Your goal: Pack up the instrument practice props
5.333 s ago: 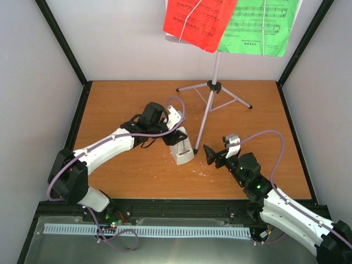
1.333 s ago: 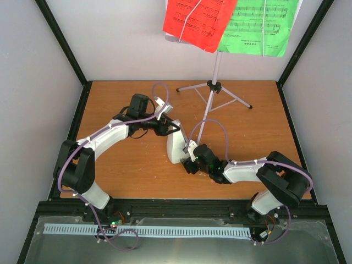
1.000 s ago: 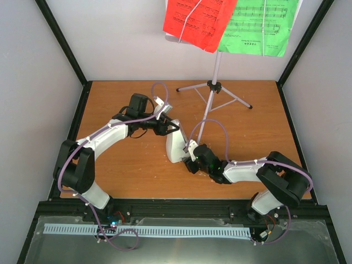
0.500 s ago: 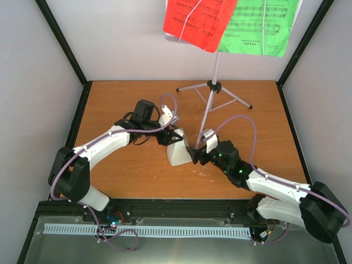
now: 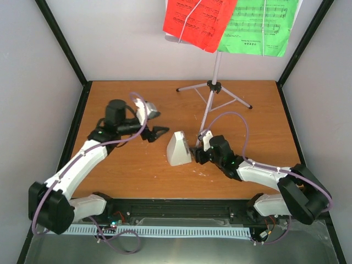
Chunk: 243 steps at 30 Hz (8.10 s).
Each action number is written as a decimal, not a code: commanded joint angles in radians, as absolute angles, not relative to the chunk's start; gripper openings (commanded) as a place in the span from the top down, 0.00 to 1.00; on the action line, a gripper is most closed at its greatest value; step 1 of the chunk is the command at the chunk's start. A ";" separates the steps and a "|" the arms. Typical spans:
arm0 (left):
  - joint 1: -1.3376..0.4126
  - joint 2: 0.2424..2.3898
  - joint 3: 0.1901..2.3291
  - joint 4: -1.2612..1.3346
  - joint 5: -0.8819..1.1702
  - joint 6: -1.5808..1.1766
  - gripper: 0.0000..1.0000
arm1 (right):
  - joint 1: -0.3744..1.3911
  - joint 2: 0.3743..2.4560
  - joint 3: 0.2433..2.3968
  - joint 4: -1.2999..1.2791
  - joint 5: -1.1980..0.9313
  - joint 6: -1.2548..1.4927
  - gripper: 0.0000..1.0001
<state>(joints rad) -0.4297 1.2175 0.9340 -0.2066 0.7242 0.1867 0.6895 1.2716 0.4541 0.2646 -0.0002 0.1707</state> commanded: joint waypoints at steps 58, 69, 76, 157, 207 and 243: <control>-0.342 1.087 1.005 -0.012 0.322 -0.099 0.12 | 0.855 1.336 0.743 0.277 -0.049 0.080 0.00; -0.610 1.620 1.368 -0.036 0.434 -0.311 0.11 | 0.467 0.883 0.627 0.011 -0.002 0.251 0.00; -0.636 1.887 1.555 -0.081 0.468 -0.391 0.15 | 0.034 0.869 0.561 -0.037 -0.269 0.377 0.00; -0.314 0.914 1.040 -0.230 0.252 -0.236 0.01 | -0.067 0.719 1.393 -0.437 -0.646 0.591 0.20; -0.509 1.185 1.621 -0.183 0.621 -0.371 0.09 | -0.066 1.039 1.646 -0.379 -0.856 0.600 0.75; -0.825 1.860 2.368 -0.149 0.681 -0.445 0.44 | 0.071 1.249 1.881 -0.379 -0.759 0.509 0.97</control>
<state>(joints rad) -0.8108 1.8412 2.3169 -0.1974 0.6594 -0.4248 0.0635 1.2419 1.8580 -0.3714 -0.7918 0.5262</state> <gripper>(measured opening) 0.588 0.031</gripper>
